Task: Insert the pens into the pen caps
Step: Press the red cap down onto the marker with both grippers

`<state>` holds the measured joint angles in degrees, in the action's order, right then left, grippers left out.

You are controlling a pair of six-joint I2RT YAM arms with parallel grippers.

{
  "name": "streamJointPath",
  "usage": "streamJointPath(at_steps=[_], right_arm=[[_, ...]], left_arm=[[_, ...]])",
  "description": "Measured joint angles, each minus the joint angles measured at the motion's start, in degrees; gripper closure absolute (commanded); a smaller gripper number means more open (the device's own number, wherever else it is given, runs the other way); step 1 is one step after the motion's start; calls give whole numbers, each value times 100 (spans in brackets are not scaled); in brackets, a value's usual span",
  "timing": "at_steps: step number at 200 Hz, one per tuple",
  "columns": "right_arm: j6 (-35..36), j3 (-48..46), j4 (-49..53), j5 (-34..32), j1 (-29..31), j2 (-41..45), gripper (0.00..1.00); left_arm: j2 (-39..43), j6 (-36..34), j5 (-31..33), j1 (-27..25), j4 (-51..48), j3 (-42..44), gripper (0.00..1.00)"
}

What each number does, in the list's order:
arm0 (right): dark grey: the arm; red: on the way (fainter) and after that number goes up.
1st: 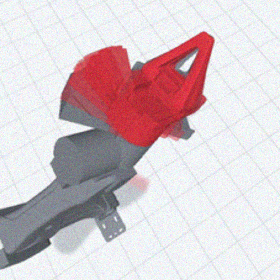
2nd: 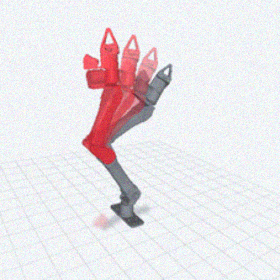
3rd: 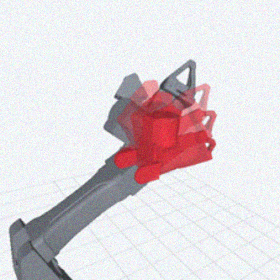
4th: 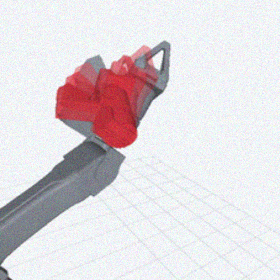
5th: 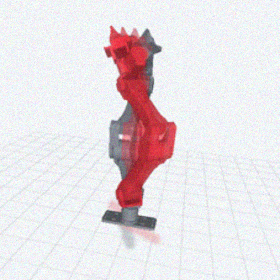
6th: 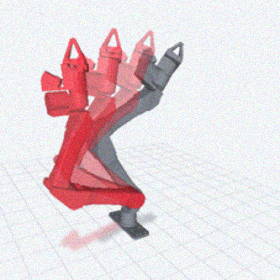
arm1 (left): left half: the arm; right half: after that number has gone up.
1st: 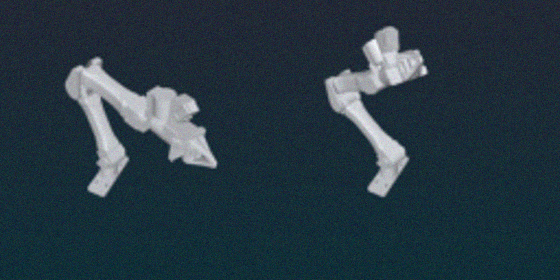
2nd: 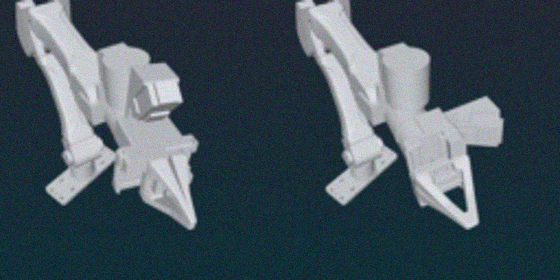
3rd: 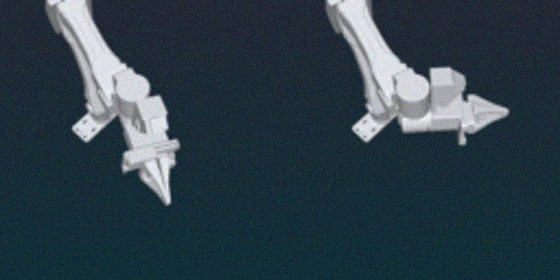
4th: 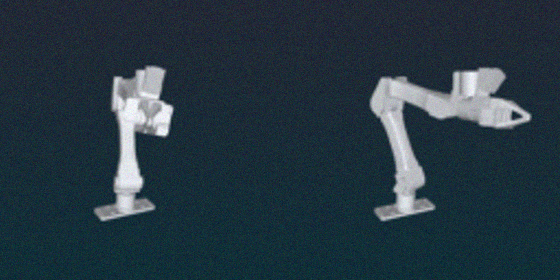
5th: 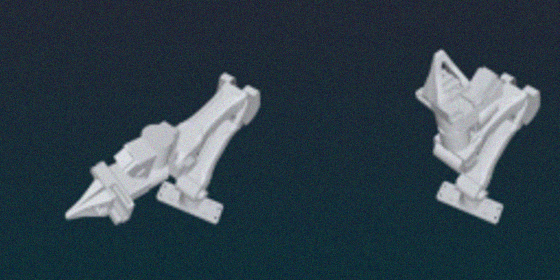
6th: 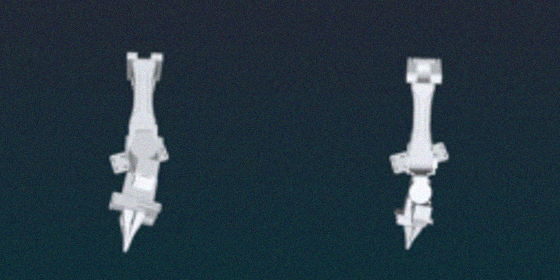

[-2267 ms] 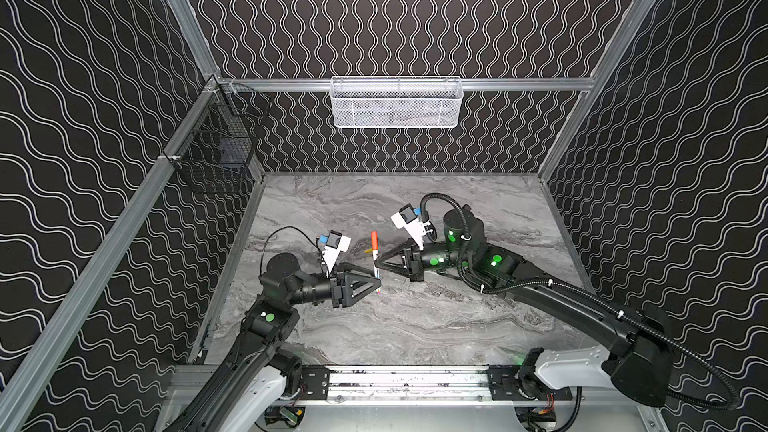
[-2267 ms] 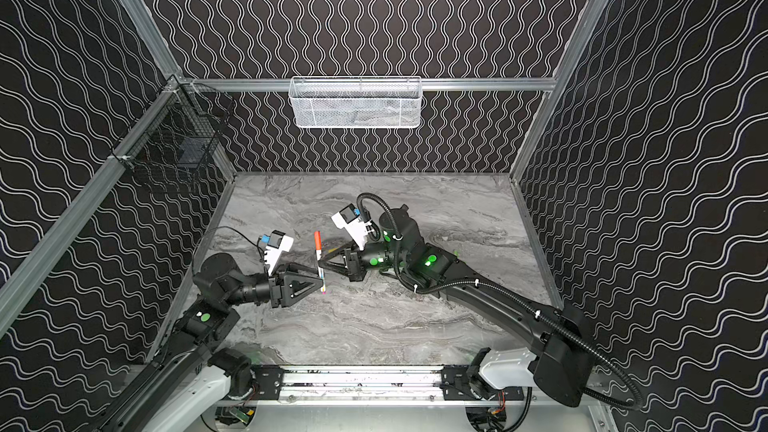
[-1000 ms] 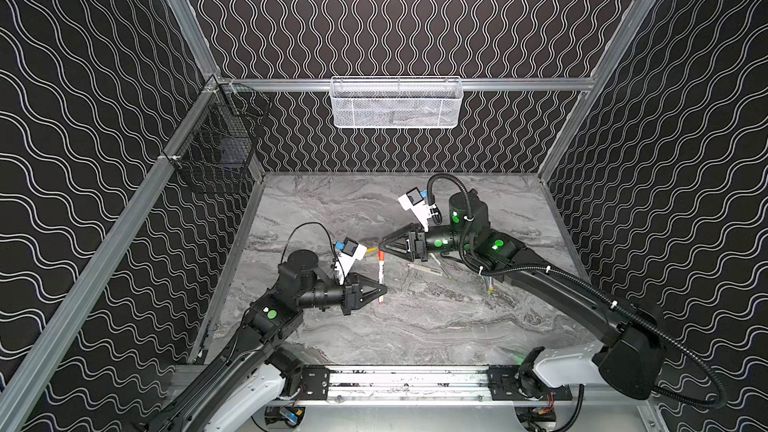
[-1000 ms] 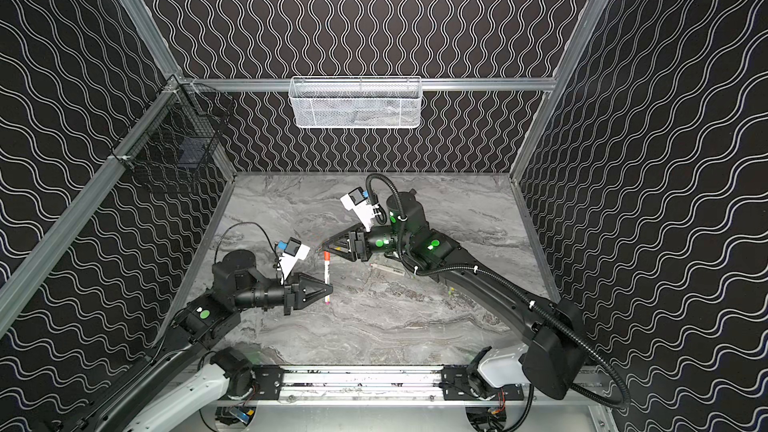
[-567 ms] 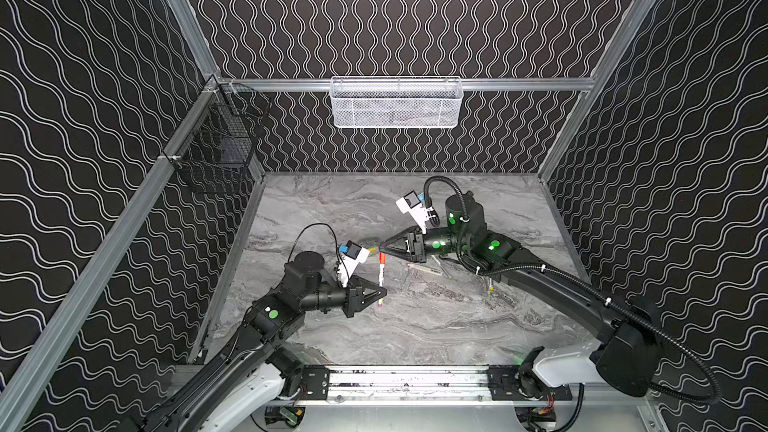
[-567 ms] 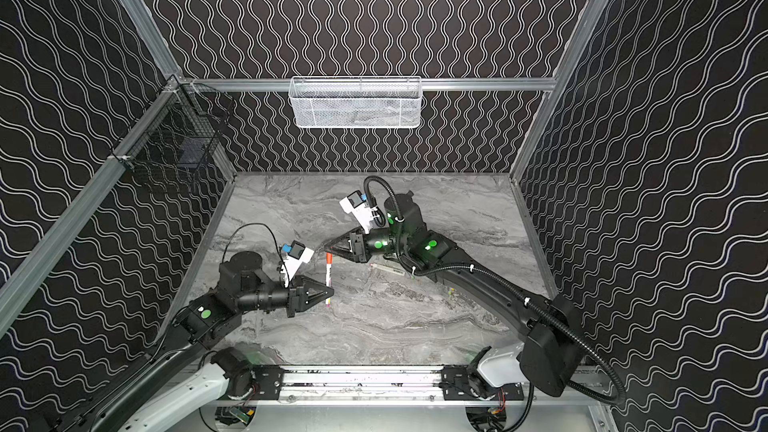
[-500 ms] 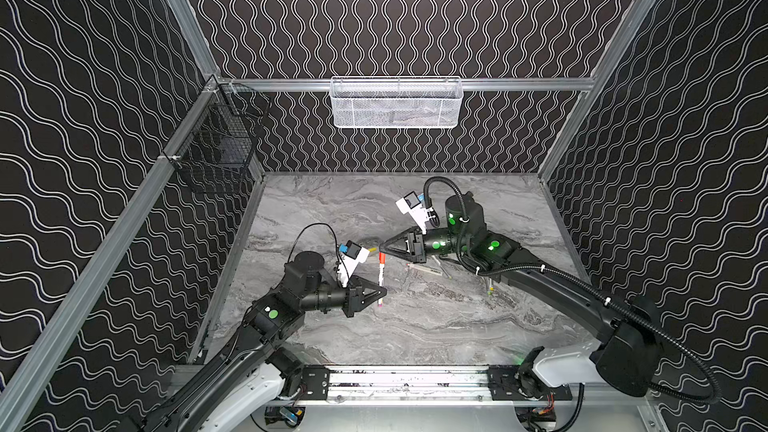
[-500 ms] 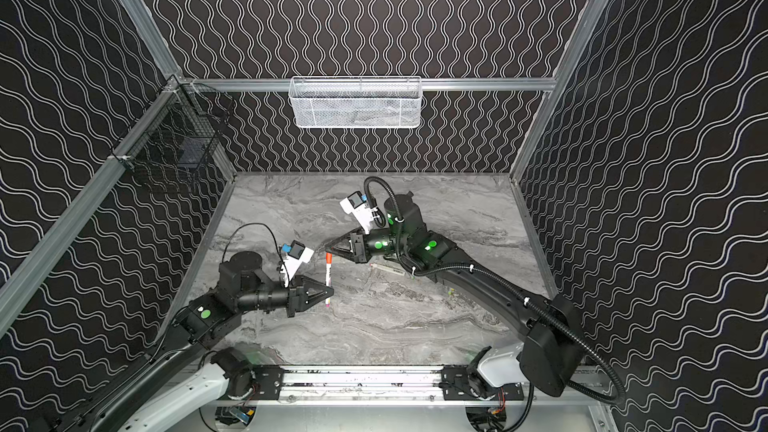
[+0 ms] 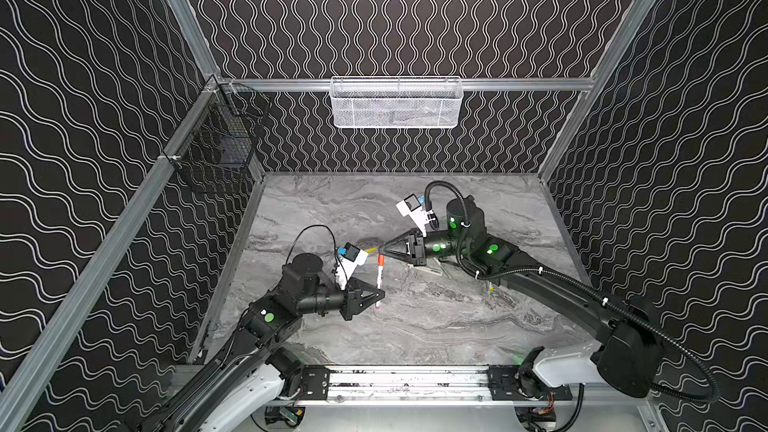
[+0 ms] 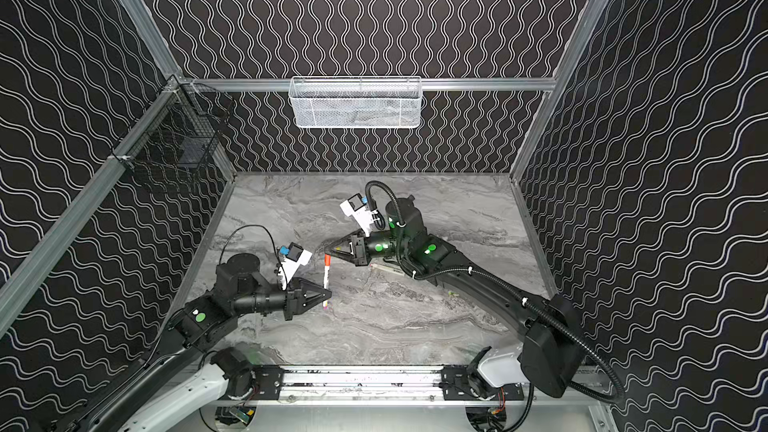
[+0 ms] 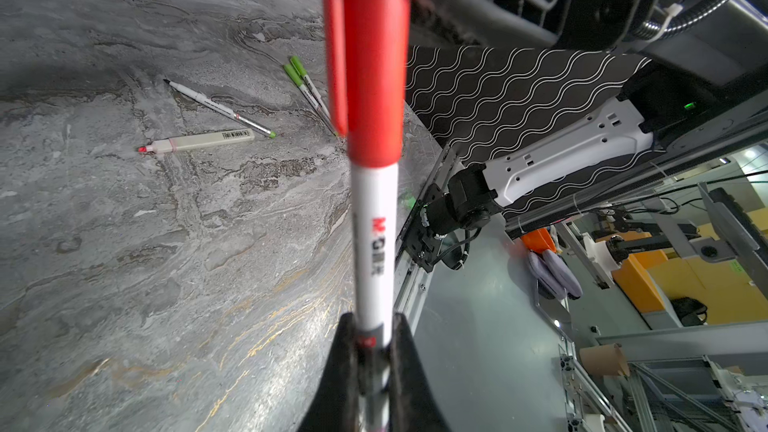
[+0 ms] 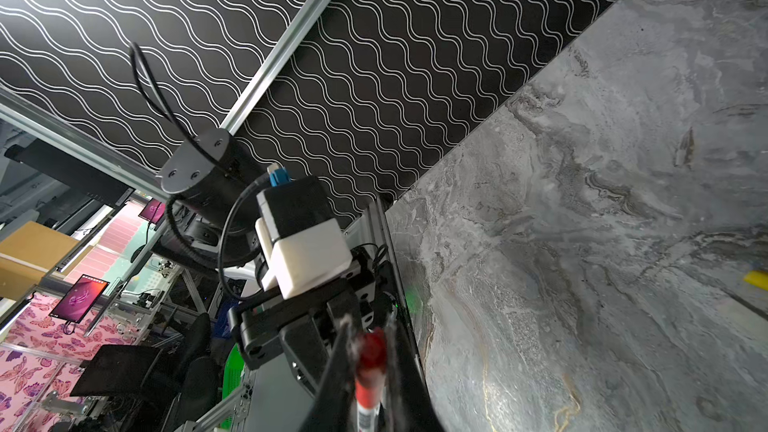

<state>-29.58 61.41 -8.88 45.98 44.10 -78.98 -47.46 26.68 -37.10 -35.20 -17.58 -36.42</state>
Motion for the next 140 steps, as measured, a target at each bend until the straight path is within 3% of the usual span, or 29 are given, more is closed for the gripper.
streamJointPath(at_steps=[90,140], right_arm=[[20,-1038,-1355,264,291,1043,100],[72,-1027,-992,-269,387,1252,100]], left_arm=[[-352,-363,-1845,-11,319,-297,100],[-103,-271,-1725,-9,632,-140,100]])
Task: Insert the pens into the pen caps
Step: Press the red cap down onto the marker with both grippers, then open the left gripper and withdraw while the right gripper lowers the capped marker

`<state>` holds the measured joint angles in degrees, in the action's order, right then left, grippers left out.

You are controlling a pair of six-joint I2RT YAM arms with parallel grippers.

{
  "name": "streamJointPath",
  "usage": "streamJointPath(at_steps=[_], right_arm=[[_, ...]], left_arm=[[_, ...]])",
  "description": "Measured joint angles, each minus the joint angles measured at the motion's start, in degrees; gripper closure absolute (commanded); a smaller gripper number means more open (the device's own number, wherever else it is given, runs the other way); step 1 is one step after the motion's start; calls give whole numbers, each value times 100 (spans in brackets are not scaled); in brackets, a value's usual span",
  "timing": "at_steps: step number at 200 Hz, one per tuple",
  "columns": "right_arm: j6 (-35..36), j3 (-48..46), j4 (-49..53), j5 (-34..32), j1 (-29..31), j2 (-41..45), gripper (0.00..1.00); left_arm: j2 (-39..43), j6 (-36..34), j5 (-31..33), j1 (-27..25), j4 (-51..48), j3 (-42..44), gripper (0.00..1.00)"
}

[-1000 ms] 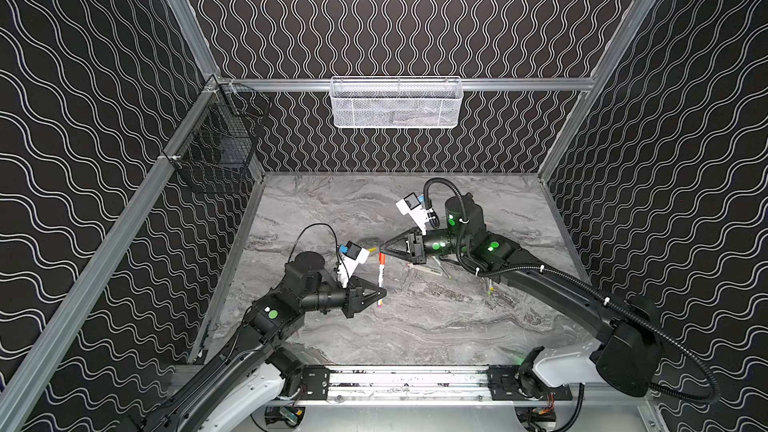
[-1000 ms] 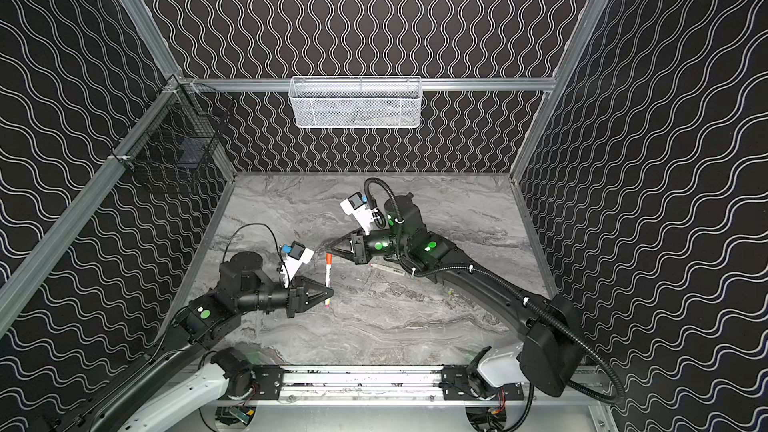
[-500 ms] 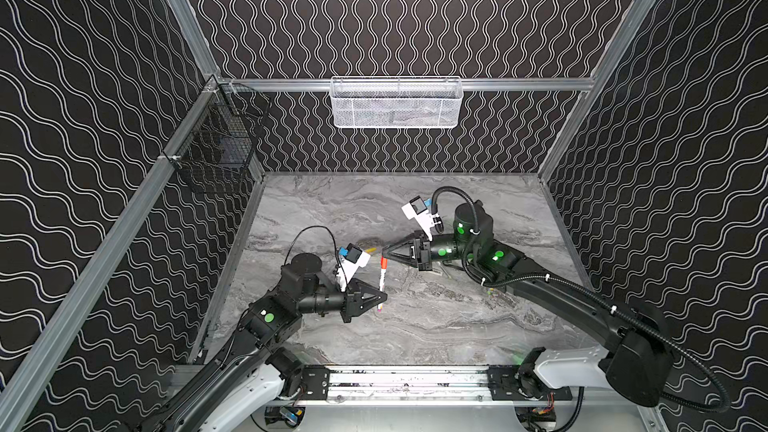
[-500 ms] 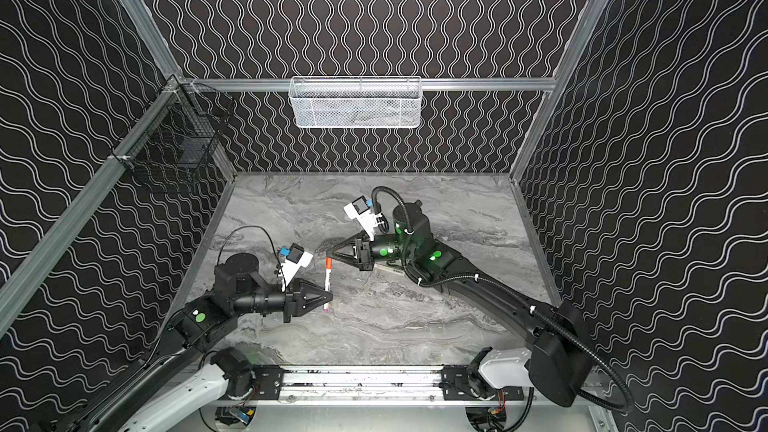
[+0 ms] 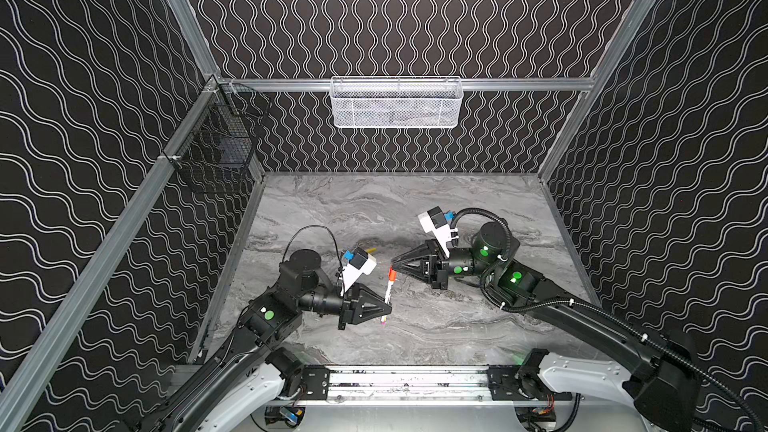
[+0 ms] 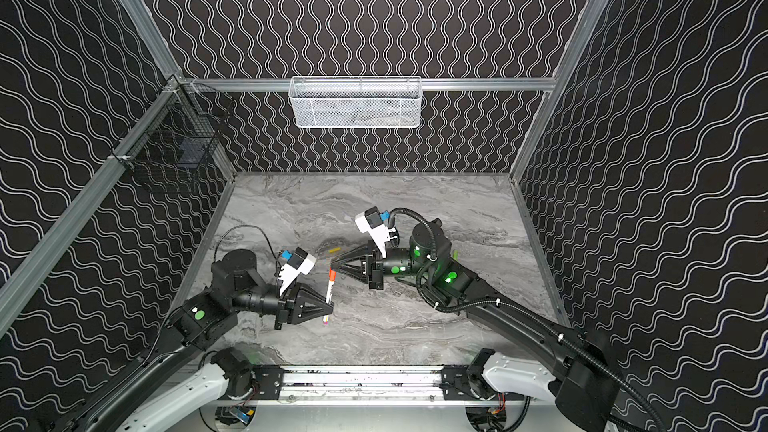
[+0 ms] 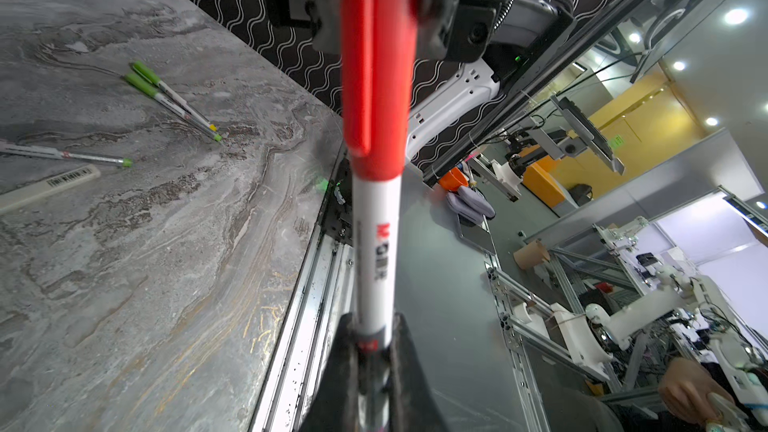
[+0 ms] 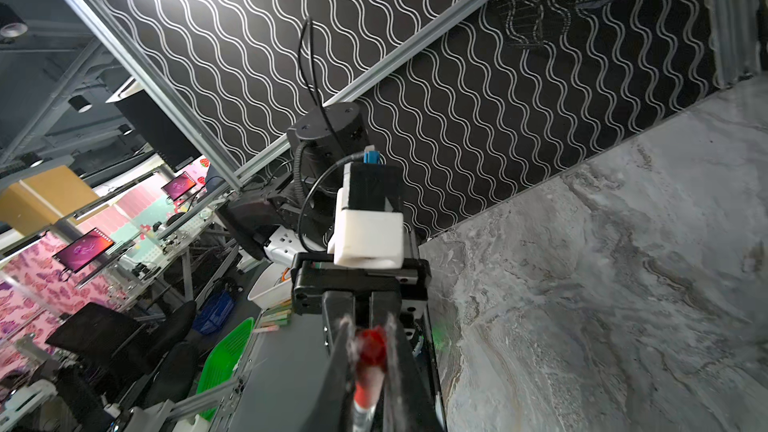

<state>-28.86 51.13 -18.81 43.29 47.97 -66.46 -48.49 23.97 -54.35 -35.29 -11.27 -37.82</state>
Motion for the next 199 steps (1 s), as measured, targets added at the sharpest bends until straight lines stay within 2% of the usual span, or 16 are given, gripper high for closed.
streamJointPath(at_steps=[39,76,98,110,120,134,149,159,181,199], right_arm=[[-28,210,374,-774,297,-109,99],[-160,173,358,-1056,330,-28,100],[-177,286,413,-1123,330,-7,100],[-190,328,518,-1086,293,2,100],[-199,321,1025,-876,247,15,100],[-219,313,1491,-680,101,-28,100],[-223,313,1727,-647,-168,-28,100],[-229,313,1849,-612,-321,-28,100],[-190,326,2111,-586,-684,-79,100],[61,579,2778,-966,-1003,-385,100]], left_arm=[[28,160,271,2,122,109,100],[-63,144,343,2,55,-24,98],[-52,133,428,2,55,-96,80],[-26,125,509,4,103,-122,61],[4,111,748,15,459,-195,42],[127,81,887,28,769,-258,22],[251,-22,927,15,807,-308,5],[337,-61,1040,13,767,-365,2],[566,-203,1235,15,402,-461,2],[763,-341,1370,20,-4,-568,1]])
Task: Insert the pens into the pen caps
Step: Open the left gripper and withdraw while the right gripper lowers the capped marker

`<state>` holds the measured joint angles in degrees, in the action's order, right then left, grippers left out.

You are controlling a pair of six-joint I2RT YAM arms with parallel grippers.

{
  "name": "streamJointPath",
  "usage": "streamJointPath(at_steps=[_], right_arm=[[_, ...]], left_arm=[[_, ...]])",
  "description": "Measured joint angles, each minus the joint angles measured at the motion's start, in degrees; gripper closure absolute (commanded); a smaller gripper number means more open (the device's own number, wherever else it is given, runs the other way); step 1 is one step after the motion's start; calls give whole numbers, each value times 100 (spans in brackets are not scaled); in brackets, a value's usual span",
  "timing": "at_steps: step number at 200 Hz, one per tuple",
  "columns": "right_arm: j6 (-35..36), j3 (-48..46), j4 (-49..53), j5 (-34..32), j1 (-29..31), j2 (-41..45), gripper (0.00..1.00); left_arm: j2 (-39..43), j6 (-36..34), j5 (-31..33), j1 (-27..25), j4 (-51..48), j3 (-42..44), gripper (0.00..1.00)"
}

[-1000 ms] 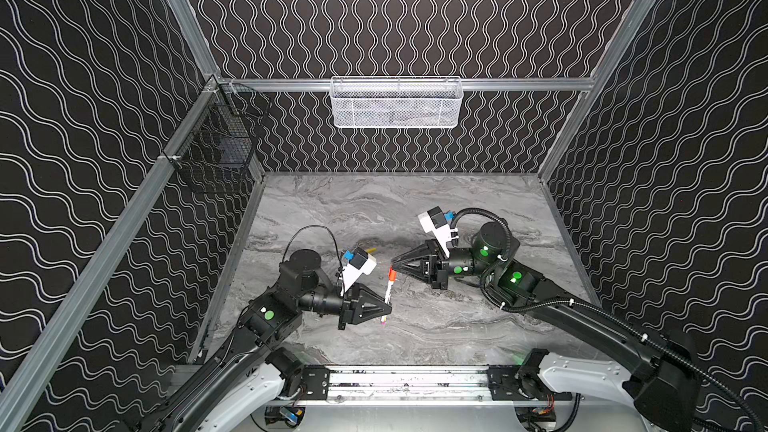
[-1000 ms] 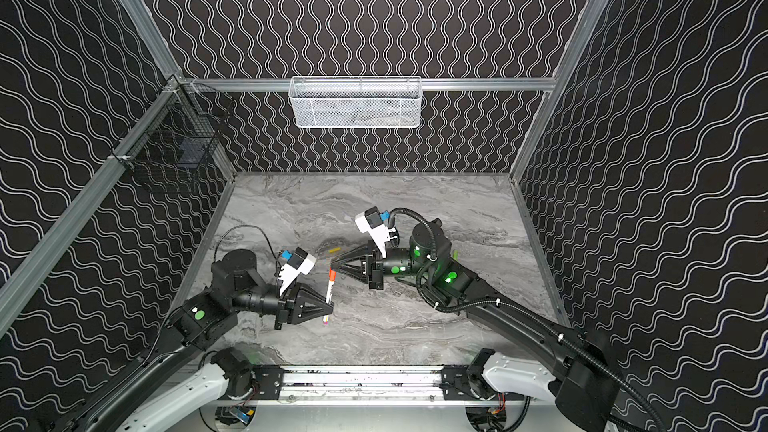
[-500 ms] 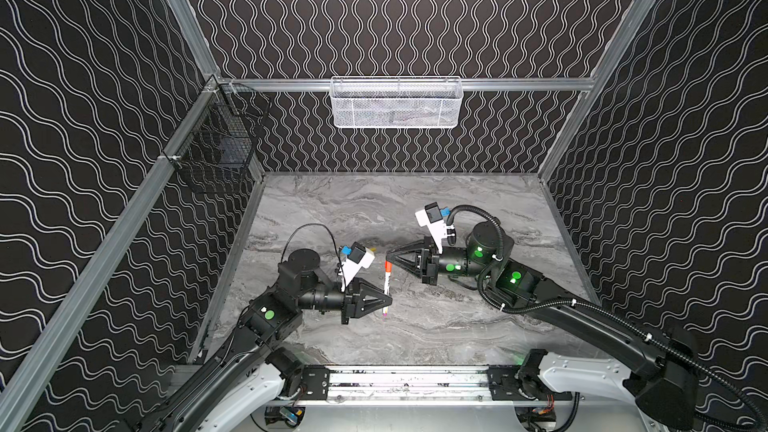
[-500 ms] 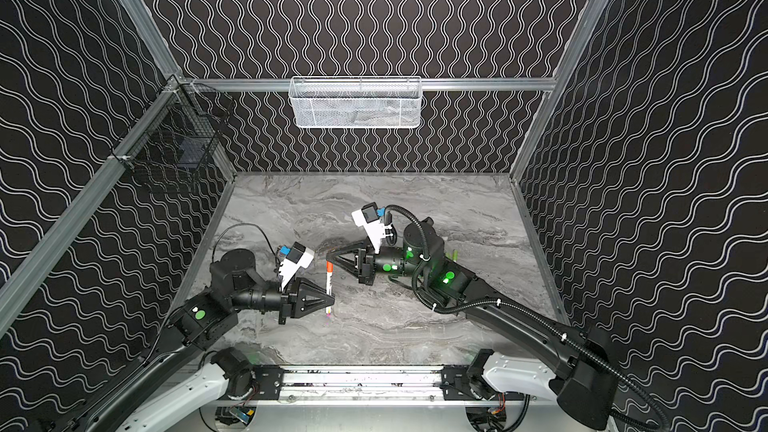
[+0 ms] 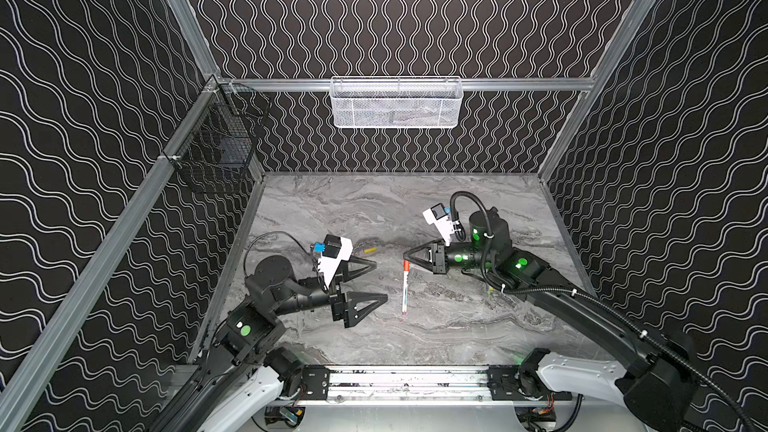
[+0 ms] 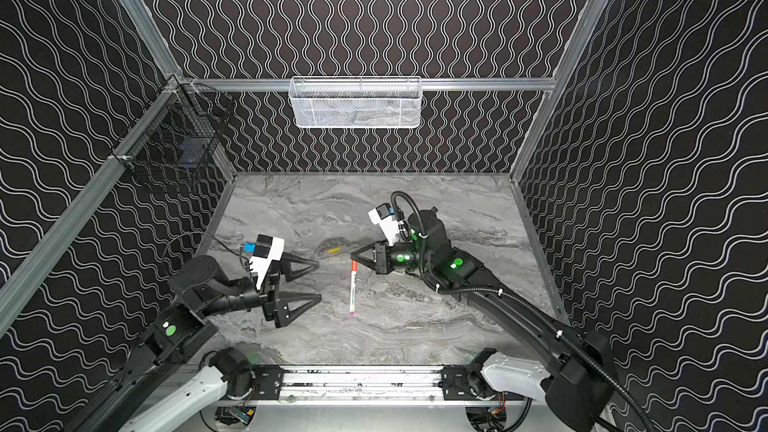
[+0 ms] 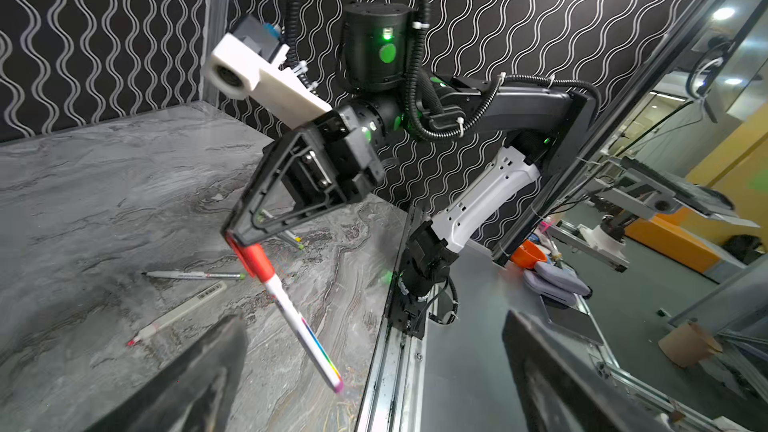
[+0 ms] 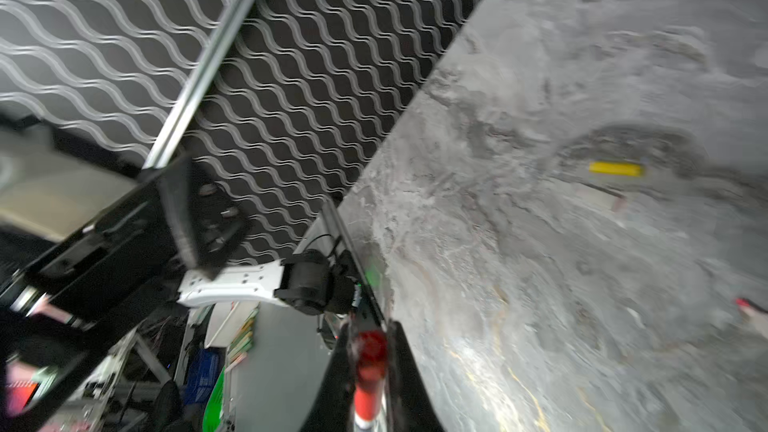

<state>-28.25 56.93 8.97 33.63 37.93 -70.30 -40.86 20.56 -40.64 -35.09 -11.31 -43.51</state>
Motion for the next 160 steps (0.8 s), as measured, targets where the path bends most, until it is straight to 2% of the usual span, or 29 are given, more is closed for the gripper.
streamJointPath(at_steps=[40,75,99,148,160], right_arm=[[837,546,1436,-1237,-1001,-1123,100],[1390,789,2232,-2334,-1690,-1989,99],[1646,951,2507,-2990,-1952,-2398,97],[2015,1082,2868,-3906,-2277,-2983,92],[2061,1117,2955,-4074,-2299,-3064,89]], left_arm=[[164,-306,334,-2,-1036,-330,1],[365,-601,684,0,-1967,-564,1],[546,-710,844,-2,-2249,-549,1],[551,-721,1038,0,-2430,-490,1],[570,-721,1080,0,-2459,-479,1]])
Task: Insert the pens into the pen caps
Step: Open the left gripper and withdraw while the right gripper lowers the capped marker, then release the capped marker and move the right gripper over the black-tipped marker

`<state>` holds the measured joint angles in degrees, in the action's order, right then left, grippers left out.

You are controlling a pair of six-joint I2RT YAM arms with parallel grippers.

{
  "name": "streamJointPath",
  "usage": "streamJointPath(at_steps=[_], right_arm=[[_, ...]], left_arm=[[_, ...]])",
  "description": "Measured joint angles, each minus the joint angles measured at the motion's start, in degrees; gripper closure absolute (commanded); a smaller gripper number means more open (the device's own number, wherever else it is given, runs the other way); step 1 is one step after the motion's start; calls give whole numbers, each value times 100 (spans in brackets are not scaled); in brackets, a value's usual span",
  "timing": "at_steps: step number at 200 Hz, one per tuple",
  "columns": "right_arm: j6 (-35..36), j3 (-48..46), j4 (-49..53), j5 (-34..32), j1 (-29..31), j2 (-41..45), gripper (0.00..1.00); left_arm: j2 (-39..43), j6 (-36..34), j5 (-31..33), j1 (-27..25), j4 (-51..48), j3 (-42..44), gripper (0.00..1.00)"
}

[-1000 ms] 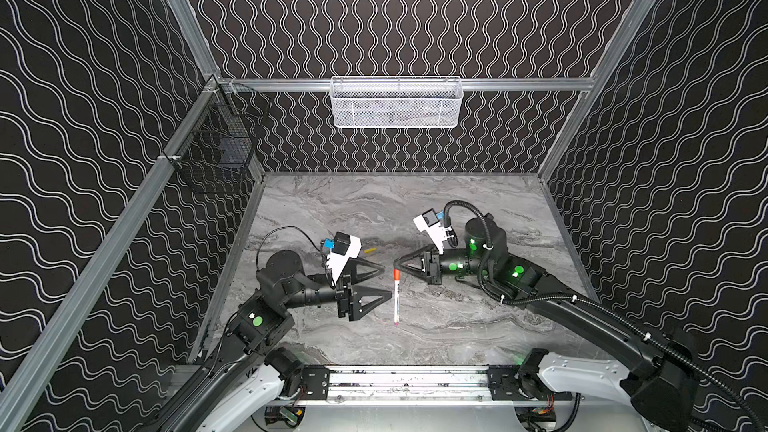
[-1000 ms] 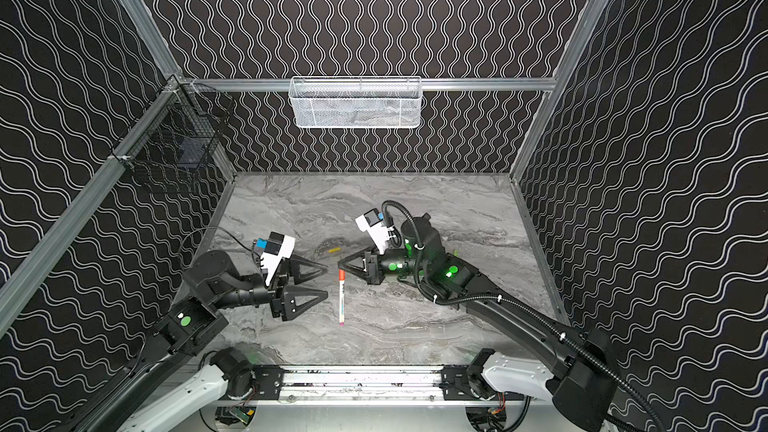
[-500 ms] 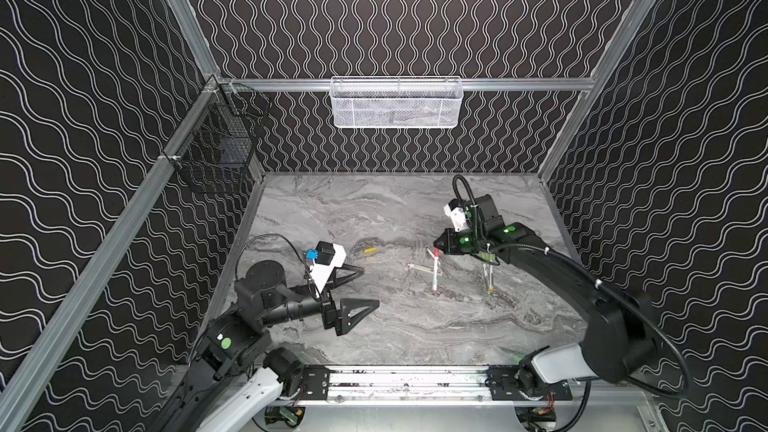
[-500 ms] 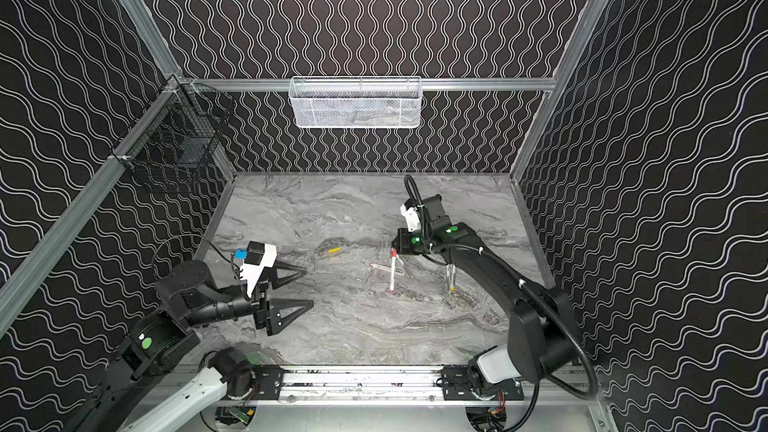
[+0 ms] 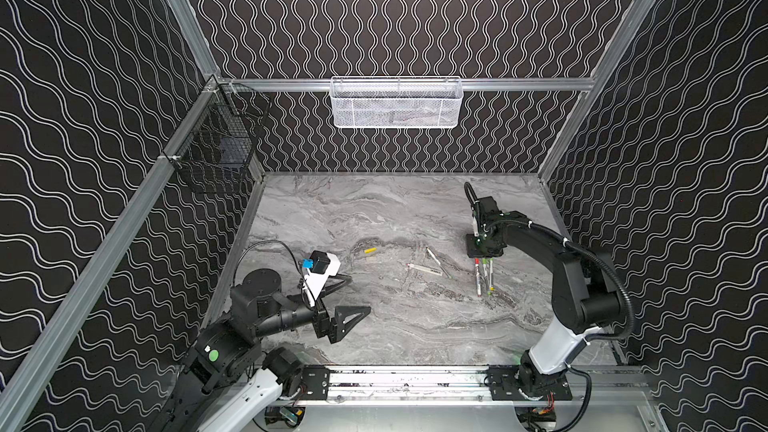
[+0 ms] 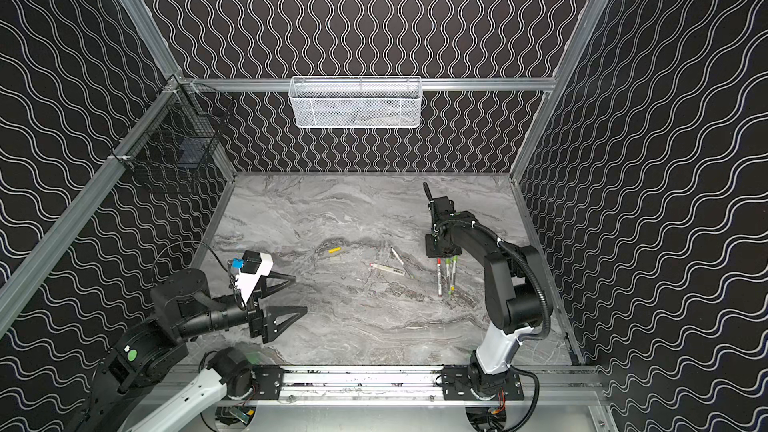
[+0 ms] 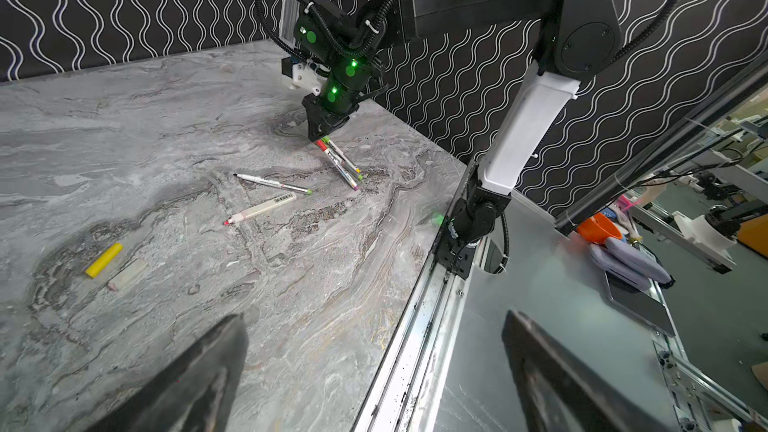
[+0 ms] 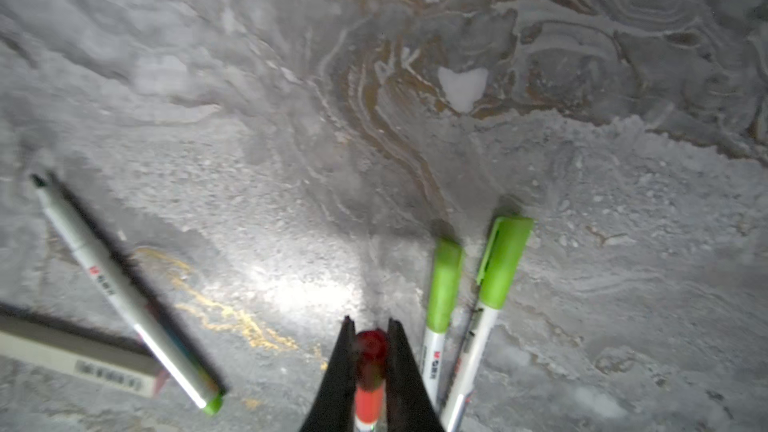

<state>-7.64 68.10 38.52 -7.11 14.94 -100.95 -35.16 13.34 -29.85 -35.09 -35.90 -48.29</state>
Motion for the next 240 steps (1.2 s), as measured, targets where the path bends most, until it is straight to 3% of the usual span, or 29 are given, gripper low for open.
streamJointPath(at_steps=[39,78,106,146,200,240], right_arm=[[129,140,101,-299,-70,-68,65],[201,179,94,-59,-48,146,47],[289,63,-20,341,90,544,41],[717,-420,-332,1139,929,1049,36],[870,-463,-656,1646,1703,673,30],[844,-61,-997,2087,2203,179,21]], left_arm=[[-17,-2,131,-2,-7,0,1],[-31,-2,245,0,-20,2,1],[-17,-2,323,0,-20,24,1],[26,-2,437,0,-44,33,1],[107,0,581,0,-92,37,1],[199,4,1163,0,-192,28,1]])
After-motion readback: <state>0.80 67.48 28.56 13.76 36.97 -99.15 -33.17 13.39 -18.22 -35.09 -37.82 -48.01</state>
